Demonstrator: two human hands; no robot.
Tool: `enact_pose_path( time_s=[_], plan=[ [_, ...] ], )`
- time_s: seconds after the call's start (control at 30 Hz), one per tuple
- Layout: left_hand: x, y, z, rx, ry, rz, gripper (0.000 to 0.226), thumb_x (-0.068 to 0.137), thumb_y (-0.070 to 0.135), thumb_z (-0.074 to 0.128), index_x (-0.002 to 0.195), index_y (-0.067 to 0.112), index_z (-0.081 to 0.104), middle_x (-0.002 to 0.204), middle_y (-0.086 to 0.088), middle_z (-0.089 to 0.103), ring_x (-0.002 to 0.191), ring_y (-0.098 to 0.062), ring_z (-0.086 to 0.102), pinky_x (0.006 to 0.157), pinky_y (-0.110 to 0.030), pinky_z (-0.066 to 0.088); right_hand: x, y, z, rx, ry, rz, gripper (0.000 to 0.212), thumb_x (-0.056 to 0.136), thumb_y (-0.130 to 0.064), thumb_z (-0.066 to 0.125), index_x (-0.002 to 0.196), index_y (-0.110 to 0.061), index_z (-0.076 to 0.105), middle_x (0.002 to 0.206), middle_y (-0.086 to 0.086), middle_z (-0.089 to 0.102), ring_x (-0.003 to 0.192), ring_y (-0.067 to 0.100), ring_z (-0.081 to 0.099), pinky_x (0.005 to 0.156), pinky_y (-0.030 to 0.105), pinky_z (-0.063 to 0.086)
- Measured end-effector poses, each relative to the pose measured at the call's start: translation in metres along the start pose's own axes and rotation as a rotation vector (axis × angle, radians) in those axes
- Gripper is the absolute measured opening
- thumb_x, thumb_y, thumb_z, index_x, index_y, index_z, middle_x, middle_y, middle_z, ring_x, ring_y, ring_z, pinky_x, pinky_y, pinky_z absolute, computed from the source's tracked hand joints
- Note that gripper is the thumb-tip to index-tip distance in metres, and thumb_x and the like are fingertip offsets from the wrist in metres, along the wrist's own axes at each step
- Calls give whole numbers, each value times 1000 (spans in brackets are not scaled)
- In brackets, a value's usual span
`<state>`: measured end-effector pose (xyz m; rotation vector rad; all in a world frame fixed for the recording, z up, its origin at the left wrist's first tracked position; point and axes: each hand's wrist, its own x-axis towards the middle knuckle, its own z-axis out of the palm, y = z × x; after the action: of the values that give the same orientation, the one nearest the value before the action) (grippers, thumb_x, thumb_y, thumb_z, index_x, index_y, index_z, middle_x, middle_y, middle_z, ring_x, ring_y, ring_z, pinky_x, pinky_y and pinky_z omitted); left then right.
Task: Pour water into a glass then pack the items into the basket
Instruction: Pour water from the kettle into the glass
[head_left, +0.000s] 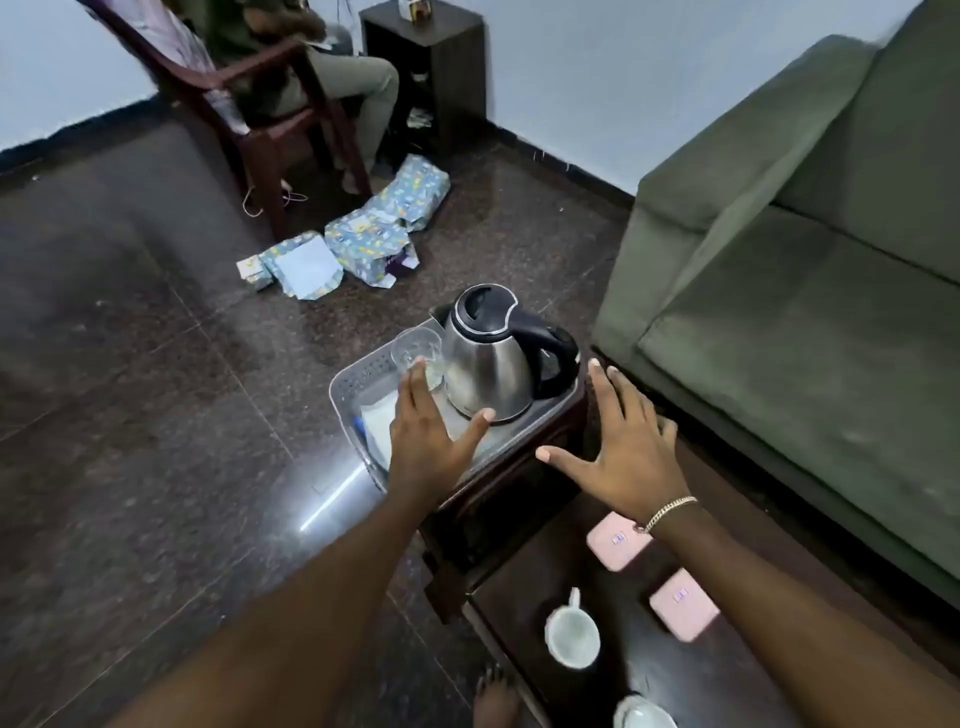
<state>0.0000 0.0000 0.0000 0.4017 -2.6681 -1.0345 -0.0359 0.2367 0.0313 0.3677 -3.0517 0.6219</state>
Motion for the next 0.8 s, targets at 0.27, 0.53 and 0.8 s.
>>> enact_pose_path(
  time_s=[0.27,0.53,0.8],
  plan=[
    [68,-62,28,-154,76,-275,97,86,26,82,156,-4,24,157,-27,33,146,-39,34,121,-31,23,74,-5,47,336,106,-82,110,71,-67,74,158,-32,15,152,-2,37,140,15,40,111,44,37],
    [93,-90,45,-387,82,-309,87,68,25,96,135,15,42,129,-10,61,117,-28,63,102,-51,52,126,-1,57,762,20,111,31,67,-23,82,92,-18,64,80,-5,67,75,10,60,75,34,49],
    [109,-101,52,-439,83,-349,90,66,16,96,140,18,44,137,-3,59,124,-25,61,109,-49,49,148,9,50,978,-291,58,22,53,-1,73,62,-19,65,60,-9,57,58,5,52,54,17,44]
  ],
)
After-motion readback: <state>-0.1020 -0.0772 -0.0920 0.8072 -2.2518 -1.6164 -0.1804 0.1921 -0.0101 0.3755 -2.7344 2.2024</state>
